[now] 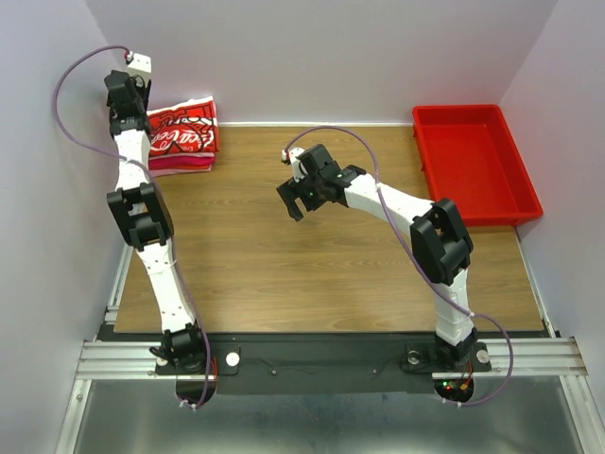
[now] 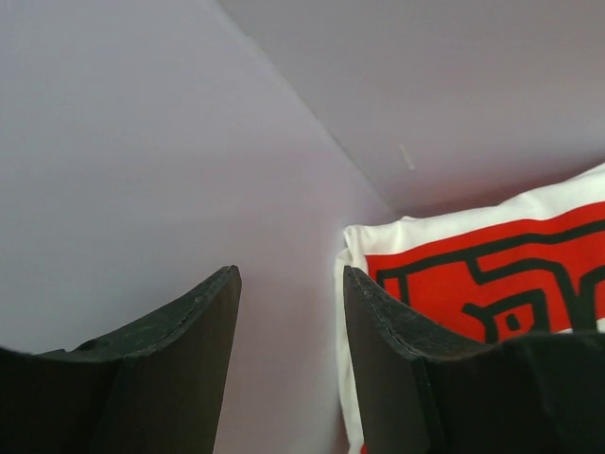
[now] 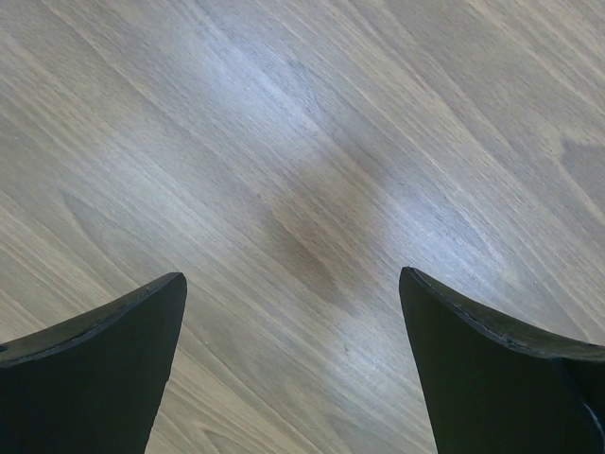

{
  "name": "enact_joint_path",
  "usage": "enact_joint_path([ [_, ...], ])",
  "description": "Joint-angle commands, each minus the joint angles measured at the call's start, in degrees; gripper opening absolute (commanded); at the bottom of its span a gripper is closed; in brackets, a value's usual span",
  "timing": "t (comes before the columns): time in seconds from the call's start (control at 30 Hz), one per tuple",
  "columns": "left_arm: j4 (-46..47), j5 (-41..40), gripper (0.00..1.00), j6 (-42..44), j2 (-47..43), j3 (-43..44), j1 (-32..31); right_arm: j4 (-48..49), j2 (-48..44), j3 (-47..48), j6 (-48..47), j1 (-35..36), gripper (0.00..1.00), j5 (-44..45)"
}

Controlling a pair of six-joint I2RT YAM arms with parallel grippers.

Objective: Fold and stack the t-shirts
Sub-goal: Neatly place the folded tshirt to the corner

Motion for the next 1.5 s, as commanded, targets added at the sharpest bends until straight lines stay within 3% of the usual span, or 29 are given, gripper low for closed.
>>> enact_joint_path([
  [0.0, 3.2, 1.5, 0.59, 2.3, -10.3, 3.4, 1.3, 0.4, -2.2, 1.2, 0.5, 0.0, 1.0, -0.7],
  [0.1, 2.7, 2.5, 0.59, 1.9, -13.2, 1.7, 1.9, 0.4, -2.4, 0.8, 0.4, 0.0, 1.0, -1.0],
  [0.37, -5.8, 17.1, 0.61, -3.7, -21.2, -4.5, 4.1, 0.3, -4.8, -0.7, -0.4, 0.0, 1.0, -2.1],
  [0.53, -15.0, 29.3, 0.69, -8.7, -24.5, -5.0, 6.0, 0.2, -7.5, -2.8, -0.9, -0.5, 1.0, -1.6],
  [0.67, -19.9, 31.3, 0.7, -11.2, -28.0, -8.2, 6.1, 0.2, -10.2, -5.4, -0.5, -2.1, 1.0, -3.6],
  [0.73, -21.9, 32.3, 0.99, -12.1, -30.2, -10.8, 6.1, 0.2, -12.0, -6.4, -0.2, -3.1, 1.0, -5.0],
  [0.93, -24.5, 34.7, 0.99, -12.1, -43.0, -30.5, 4.2, 0.0, -17.9, -12.5, 1.6, -10.8, 1.0, -13.2],
  [1.17, -23.8, 25.0, 0.99, -10.9, -55.1, -53.0, -6.9, -1.5, -26.3, -21.5, 4.7, -24.8, 1.0, -20.6],
  [1.27, -22.9, 23.9, 0.99, -12.3, -60.8, -60.7, -10.2, -3.6, -31.0, -26.0, 3.4, -30.3, 1.0, -20.9],
  [1.47, -21.2, 24.4, 0.99, -12.9, -67.8, -72.8, -11.6, -5.0, -40.1, -35.5, 2.3, -33.6, 1.0, -18.5],
])
